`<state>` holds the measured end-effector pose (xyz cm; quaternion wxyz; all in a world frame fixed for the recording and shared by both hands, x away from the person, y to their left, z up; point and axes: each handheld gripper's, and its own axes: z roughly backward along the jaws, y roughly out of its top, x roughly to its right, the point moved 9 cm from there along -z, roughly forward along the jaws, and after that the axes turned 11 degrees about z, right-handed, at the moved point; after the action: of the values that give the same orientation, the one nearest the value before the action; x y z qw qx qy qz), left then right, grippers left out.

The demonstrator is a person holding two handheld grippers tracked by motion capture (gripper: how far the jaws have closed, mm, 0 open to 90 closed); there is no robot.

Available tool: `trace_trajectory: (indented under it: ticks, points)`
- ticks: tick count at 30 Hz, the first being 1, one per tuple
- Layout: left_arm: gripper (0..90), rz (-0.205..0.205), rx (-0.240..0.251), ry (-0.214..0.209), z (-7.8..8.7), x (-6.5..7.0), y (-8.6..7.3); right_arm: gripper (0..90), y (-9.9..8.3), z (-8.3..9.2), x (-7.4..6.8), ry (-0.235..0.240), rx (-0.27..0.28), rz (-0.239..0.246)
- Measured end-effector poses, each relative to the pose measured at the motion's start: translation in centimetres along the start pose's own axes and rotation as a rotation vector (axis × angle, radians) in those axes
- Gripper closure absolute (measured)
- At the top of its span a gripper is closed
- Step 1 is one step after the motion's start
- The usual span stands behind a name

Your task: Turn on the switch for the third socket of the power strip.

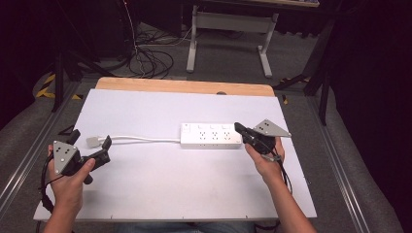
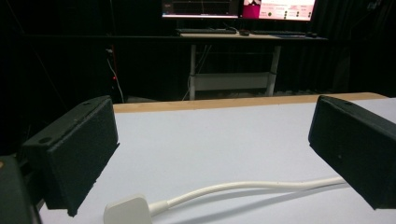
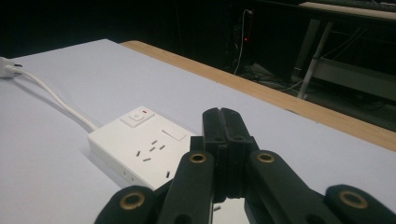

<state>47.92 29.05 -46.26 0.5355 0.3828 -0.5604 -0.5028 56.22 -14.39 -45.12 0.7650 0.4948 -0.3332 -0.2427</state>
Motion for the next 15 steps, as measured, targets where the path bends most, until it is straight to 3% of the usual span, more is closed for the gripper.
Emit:
trace_trajectory:
  ticks: [9, 15]
  points:
    - [2.1, -0.003, -0.004, -0.001, 0.0, 0.0, -0.1, 90.0, 0.6, -1.9, 0.0, 0.003, -0.015, -0.011]
    - [2.1, 0.000, 0.000, 0.001, 0.0, -0.1, 0.0, 90.0, -0.1, -2.5, 0.3, 0.004, -0.048, -0.017]
